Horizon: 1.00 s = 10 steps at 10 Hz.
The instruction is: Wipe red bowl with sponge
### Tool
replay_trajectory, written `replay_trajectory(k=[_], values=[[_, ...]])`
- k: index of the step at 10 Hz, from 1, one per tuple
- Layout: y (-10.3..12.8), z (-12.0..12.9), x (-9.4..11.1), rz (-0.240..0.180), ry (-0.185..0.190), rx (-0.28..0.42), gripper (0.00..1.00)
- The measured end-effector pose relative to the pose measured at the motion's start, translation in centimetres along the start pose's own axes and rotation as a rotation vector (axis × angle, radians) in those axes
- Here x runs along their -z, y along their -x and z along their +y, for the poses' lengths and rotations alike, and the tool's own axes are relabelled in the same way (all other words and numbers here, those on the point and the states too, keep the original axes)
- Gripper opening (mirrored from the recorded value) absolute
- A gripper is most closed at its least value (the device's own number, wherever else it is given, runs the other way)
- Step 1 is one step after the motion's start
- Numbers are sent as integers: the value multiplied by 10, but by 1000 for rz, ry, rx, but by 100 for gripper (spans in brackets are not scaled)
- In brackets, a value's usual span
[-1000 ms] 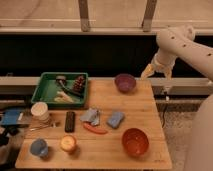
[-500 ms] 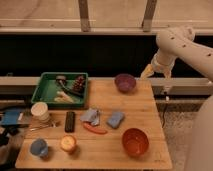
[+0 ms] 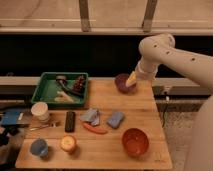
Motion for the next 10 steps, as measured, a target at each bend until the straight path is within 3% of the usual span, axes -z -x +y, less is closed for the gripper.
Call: replay_trajectory(k=[2, 5, 10], values=[[-24, 34, -21, 34, 27, 25, 80], [-56, 60, -43, 80, 5, 100, 80], [-54, 58, -43, 84, 6, 100, 80]])
